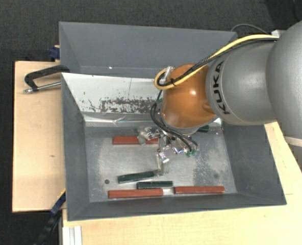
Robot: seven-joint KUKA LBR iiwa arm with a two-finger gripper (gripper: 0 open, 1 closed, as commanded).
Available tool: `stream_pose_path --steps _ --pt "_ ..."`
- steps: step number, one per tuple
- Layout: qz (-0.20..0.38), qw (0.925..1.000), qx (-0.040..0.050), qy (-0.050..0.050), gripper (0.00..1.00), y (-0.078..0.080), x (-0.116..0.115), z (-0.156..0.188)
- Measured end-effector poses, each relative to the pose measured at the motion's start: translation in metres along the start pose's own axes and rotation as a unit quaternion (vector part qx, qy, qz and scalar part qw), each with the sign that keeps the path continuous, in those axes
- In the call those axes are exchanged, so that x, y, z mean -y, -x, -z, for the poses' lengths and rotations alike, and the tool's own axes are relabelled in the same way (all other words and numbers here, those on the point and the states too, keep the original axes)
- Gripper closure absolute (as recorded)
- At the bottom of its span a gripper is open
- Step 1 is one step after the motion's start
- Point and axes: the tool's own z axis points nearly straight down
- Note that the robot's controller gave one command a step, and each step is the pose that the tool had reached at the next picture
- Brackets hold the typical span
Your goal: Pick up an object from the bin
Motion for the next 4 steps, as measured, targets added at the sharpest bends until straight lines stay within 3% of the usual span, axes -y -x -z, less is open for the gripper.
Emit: stream_pose_path --steps 1,2,3,4 --pt "-0.116 0.9933 -0.0016 0.000 0.00 0.003 -0.047 0.006" --pt "-0.150 0.9888 -0.0013 0.001 0.00 0.012 -0.092 0.006" --pt "-0.044 0.9990 -0.0024 0.001 0.00 0.005 -0.106 0.019" --pt "0.002 1.0000 -0.0002 0.001 0.00 0.019 -0.129 0.030"
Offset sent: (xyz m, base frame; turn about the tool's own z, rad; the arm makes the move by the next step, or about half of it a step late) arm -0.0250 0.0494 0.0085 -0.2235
